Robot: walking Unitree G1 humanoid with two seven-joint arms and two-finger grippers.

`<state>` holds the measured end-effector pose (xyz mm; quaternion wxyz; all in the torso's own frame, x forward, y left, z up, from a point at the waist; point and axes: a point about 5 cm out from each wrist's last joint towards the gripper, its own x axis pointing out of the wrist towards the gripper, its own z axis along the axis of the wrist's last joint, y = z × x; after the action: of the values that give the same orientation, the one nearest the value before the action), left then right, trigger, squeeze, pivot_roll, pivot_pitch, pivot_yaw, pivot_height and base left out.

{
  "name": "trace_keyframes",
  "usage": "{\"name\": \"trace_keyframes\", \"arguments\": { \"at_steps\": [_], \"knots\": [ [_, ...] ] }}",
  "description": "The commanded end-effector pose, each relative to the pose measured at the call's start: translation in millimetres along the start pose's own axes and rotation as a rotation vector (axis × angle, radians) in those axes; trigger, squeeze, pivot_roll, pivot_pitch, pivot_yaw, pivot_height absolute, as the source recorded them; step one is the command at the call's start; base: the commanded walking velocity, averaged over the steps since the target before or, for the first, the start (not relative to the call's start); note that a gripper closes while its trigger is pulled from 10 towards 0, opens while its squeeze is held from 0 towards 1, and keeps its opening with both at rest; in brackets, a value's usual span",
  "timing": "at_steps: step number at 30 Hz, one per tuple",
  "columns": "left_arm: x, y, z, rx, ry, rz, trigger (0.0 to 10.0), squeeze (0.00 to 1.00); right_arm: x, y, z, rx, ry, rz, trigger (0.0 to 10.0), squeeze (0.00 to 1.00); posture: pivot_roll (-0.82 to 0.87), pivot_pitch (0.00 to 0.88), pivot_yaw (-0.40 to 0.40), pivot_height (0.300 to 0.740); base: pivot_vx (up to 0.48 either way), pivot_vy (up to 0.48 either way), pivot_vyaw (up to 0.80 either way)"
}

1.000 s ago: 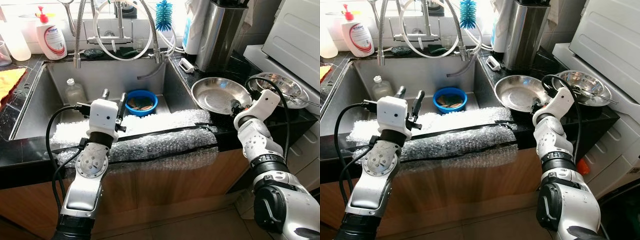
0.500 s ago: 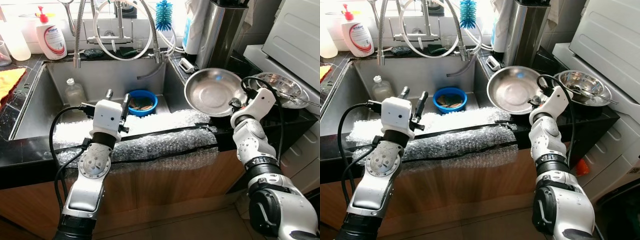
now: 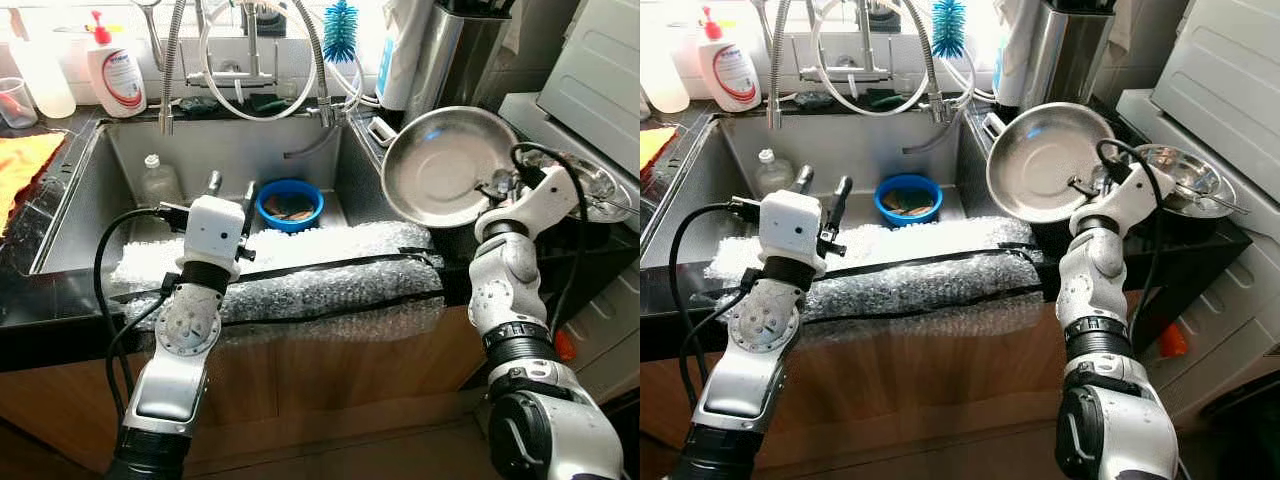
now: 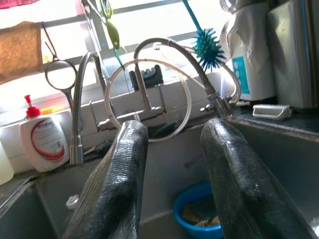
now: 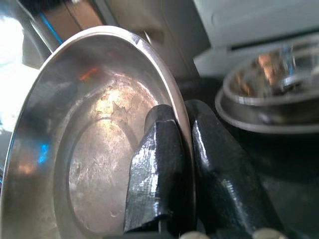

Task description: Kitchen organization

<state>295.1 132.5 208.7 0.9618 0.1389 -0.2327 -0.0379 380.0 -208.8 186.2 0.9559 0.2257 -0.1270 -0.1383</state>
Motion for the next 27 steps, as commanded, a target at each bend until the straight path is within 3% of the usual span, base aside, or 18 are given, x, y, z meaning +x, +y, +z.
{"name": "trace_keyframes", "arguments": {
  "at_steps": [1,8,9,10,11,15,20,27],
  "knots": [
    [5.6,3.8,13,-0.023,-0.052,0.031,10.0,0.00,0.7,7.9,14,0.035,-0.086,0.046,10.0,0.00,0.05,0.000,-0.074,0.740,0.000,0.000,0.00],
    [9.1,3.5,12,-0.187,-0.007,0.046,10.0,0.00,-10.2,30.8,8,0.136,-0.117,0.197,10.0,0.00,0.04,0.000,-0.071,0.740,0.000,0.000,0.00],
    [9.4,3.2,12,-0.248,0.003,0.054,10.0,0.00,-15.5,37.5,3,0.168,-0.103,0.232,10.0,0.00,0.04,0.000,-0.071,0.740,0.000,0.000,0.00],
    [9.4,3.2,12,-0.248,0.003,0.054,10.0,0.00,-15.5,37.5,3,0.168,-0.103,0.232,10.0,0.00,0.04,0.000,-0.071,0.740,0.000,0.000,0.00],
    [10.5,3.7,12,-0.315,0.014,0.069,10.0,0.00,-20.5,43.9,-3,0.201,-0.075,0.264,10.0,0.00,0.04,0.000,-0.072,0.740,0.000,0.000,0.00],
    [12.3,9.0,8,-0.432,0.044,0.126,10.0,0.00,-31.2,55.6,-21,0.240,0.000,0.306,10.0,0.00,0.04,0.000,-0.071,0.740,0.000,0.000,0.00],
    [11.3,8.6,5,-0.415,0.064,0.103,10.0,0.00,-46.8,68.3,-36,0.264,0.056,0.358,10.0,0.00,0.04,0.000,-0.075,0.740,0.000,0.000,0.00],
    [10.7,3.9,6,-0.480,0.071,0.087,10.0,0.00,-55.5,75.4,-44,0.291,0.099,0.400,10.0,0.00,0.03,0.000,-0.075,0.740,0.000,0.000,0.00]
  ]
}}
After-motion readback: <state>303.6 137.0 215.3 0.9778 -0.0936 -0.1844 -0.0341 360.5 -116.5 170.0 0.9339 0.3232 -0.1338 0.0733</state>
